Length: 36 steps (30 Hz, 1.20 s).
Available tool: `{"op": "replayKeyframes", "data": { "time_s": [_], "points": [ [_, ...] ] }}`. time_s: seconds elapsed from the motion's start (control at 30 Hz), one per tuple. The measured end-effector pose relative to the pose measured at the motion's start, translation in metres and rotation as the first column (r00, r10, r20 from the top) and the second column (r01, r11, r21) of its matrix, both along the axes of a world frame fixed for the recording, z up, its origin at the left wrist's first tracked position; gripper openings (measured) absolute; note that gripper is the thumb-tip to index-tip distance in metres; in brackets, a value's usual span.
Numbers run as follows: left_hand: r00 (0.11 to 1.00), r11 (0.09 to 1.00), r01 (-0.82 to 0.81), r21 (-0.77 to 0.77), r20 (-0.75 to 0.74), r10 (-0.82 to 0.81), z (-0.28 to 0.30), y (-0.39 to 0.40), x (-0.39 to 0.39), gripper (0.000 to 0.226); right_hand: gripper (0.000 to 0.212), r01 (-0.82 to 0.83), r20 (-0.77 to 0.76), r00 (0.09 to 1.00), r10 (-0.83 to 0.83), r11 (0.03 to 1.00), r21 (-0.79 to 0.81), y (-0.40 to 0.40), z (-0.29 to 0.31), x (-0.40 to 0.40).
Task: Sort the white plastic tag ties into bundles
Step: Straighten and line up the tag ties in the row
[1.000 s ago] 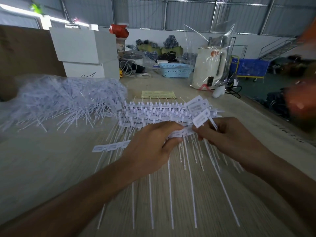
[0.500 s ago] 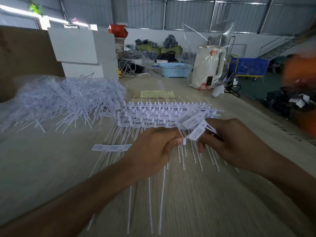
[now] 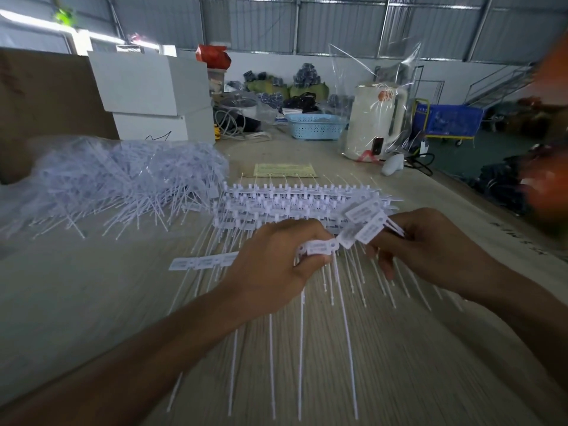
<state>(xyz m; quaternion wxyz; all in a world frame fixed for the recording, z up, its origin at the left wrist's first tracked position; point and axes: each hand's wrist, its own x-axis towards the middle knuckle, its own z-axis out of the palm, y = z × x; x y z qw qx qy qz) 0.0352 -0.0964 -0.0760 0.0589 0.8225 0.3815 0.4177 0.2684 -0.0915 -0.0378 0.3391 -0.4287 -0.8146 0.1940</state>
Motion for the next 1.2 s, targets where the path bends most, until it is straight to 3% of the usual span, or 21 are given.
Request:
{"op": "replayKeyframes", "data": {
  "time_s": [0.13,0.37,0.53,0.63,0.7,0.73,0.87,1.07,1.2],
  "points": [
    [1.0,1.0,0.014,-0.014,0.018,-0.014,0.0,-0.002,0.004,0.014,0.043,0.079,0.052,0.995,-0.083,0.995,0.063,0.0,0.001,-0.002],
    [0.997,1.0,0.025,0.015,0.07,-0.026,0.01,-0.005,0.01,0.011,0.04,0.191,-0.11,0.978,-0.175,0.969,0.157,0.003,0.003,-0.006],
    [0.989,0.996,0.083,-0.034,0.123,-0.078,0.012,-0.005,0.011,0.011,0.041,0.206,-0.125,0.975,-0.183,0.955,0.215,0.01,-0.003,-0.001],
    [0.992,0.987,0.129,-0.098,-0.002,-0.13,0.003,-0.008,0.005,0.013,0.037,0.419,-0.363,0.861,-0.356,0.901,0.111,0.03,0.002,0.025],
    [0.988,0.979,0.134,-0.157,-0.051,-0.143,-0.002,-0.007,0.0,0.014,0.035,0.453,-0.524,0.752,-0.399,0.891,-0.029,0.037,0.005,0.047],
    [0.989,0.979,0.131,-0.158,-0.042,-0.139,-0.002,-0.005,-0.001,0.015,0.037,0.433,-0.535,0.738,-0.411,0.897,-0.09,0.038,0.003,0.052],
    [0.994,0.991,0.106,-0.079,0.049,-0.102,0.004,-0.003,0.0,0.021,0.041,0.276,-0.406,0.85,-0.335,0.941,-0.198,0.028,-0.008,0.037],
    [0.998,0.993,0.047,-0.11,0.036,-0.043,0.004,-0.007,0.0,0.039,0.036,0.14,-0.248,0.959,-0.14,0.99,-0.018,0.007,-0.002,-0.001],
    [0.999,0.988,0.044,-0.15,0.036,-0.039,0.0,-0.006,-0.001,0.042,0.029,0.165,-0.055,0.985,-0.161,0.984,0.065,0.003,-0.006,-0.005]
  ]
}}
